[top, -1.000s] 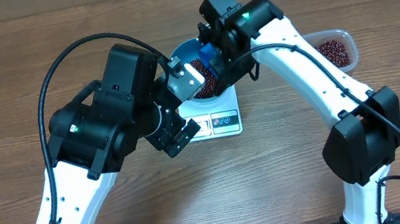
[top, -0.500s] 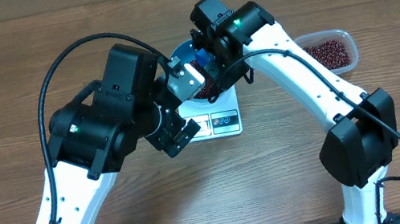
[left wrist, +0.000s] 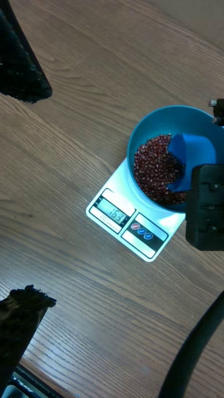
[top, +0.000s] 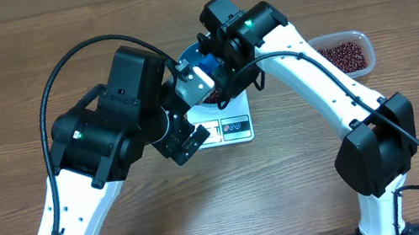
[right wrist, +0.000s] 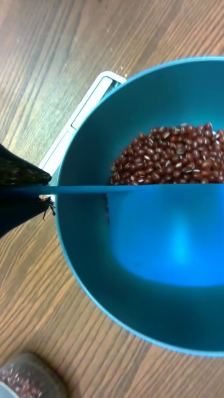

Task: Scoop item into bowl and weigh 150g on scale
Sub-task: 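Tilt the blue cup over the teal bowl to pour beans in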

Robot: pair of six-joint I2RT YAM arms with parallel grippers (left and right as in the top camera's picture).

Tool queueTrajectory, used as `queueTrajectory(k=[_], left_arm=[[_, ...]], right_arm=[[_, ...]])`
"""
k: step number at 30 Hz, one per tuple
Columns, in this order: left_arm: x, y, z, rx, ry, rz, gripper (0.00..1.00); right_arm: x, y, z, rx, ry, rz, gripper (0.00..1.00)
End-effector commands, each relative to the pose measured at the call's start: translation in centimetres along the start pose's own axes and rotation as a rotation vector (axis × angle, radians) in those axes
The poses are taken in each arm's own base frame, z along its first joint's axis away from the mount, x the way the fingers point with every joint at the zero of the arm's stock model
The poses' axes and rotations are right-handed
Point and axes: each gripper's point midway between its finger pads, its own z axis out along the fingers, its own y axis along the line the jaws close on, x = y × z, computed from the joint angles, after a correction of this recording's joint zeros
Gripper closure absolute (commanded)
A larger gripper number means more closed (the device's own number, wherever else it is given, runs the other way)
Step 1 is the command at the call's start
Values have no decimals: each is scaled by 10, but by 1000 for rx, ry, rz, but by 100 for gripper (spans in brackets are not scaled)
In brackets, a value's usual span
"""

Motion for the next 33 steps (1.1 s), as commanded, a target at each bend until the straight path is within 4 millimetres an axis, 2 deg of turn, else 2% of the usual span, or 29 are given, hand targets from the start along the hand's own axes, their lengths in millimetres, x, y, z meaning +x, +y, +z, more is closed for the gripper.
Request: queueTrajectory(k=[1, 5, 16, 26, 33], left_arm=[[-4, 3, -7, -16, -22, -1, 1], [-4, 3, -7, -16, -22, -1, 0], [-4, 3, -7, -16, -22, -1, 1], [-4, 3, -7, -16, -22, -1, 0], [-4, 3, -7, -16, -22, -1, 0]], right_arm=[[-5, 15, -4, -80, -23, -9, 96], [-6, 22, -4, -118, -26, -10, 96], [-4, 22, -5, -151, -20, 19, 96], [-3, -10, -7, -142, -28, 136, 96], [-2, -17, -8, -139, -29, 149, 96]])
